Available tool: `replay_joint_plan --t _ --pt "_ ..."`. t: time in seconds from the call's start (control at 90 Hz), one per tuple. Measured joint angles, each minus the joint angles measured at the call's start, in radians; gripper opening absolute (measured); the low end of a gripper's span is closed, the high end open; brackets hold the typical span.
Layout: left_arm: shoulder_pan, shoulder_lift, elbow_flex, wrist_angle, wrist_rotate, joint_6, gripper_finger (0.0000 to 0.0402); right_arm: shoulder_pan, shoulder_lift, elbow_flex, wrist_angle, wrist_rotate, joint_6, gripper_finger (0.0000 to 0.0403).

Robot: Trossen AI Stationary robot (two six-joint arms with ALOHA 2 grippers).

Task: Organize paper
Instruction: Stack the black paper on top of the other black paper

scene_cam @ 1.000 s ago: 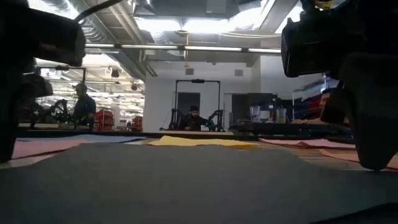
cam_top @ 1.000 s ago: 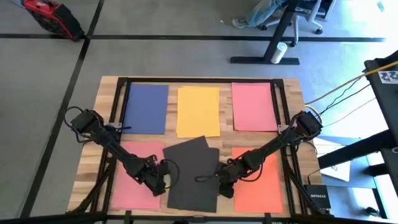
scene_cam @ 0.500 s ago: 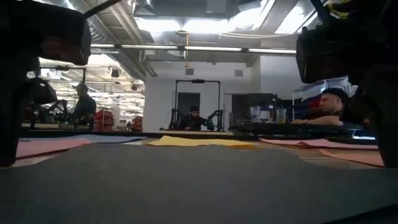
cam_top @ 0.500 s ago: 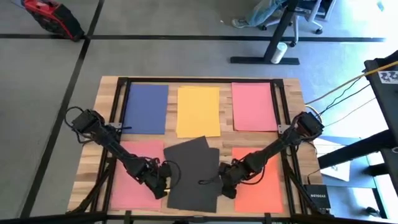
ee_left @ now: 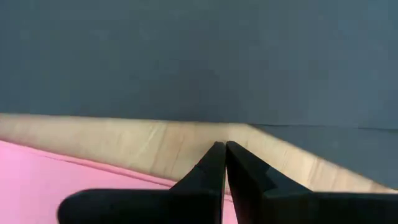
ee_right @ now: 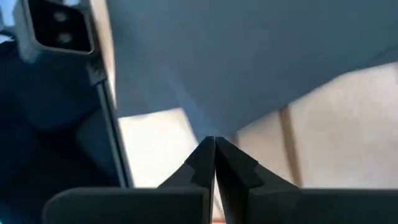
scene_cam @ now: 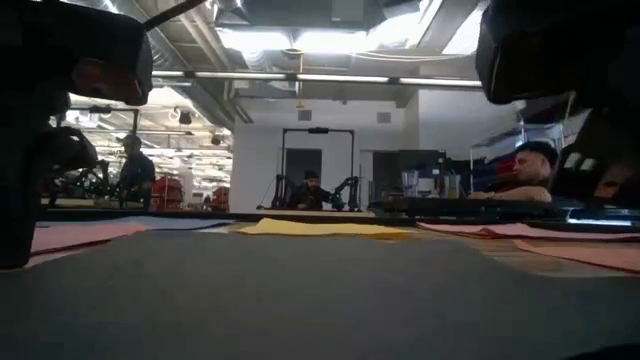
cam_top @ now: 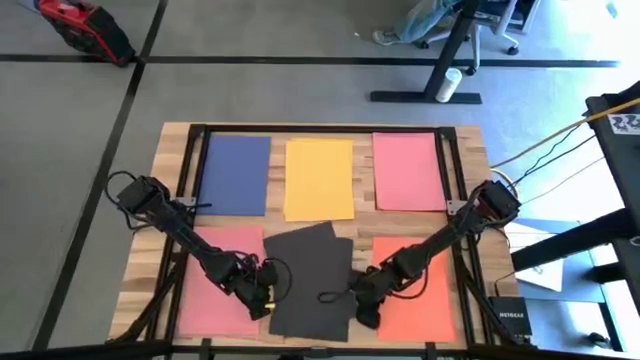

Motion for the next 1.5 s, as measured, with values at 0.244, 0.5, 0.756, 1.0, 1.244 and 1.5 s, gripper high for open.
replay_joint_plan --t 0.244,0.5,0.756,1.0,1.244,1.5 --pt "0.036 -0.001 0.003 -0.008 -0.030 0.043 0.0000 0.025 0.000 0.000 -0.010 0.025 0.006 0.0000" --pt "0.085 -0.011 0.006 -0.173 -0.066 0.037 0.0000 0.024 -0.044 0.000 -0.159 0.148 0.011 0.0000" --pt "0.158 -0.011 0.006 -0.223 -0.095 0.071 0.0000 -0.058 -0.068 0.000 -0.378 0.255 0.032 0.0000" --pt "0.252 -0.011 0.003 -0.260 -0.140 0.128 0.0000 -0.182 -0.068 0.000 -0.403 0.289 -0.064 0.0000" --pt "0.297 -0.009 0.000 -0.247 -0.181 0.191 0.0000 -0.275 -0.060 0.000 -0.401 0.289 -0.135 0.0000" --pt "0.298 -0.009 -0.003 -0.191 -0.197 0.231 0.0000 -0.329 -0.046 0.001 -0.392 0.256 -0.179 0.0000"
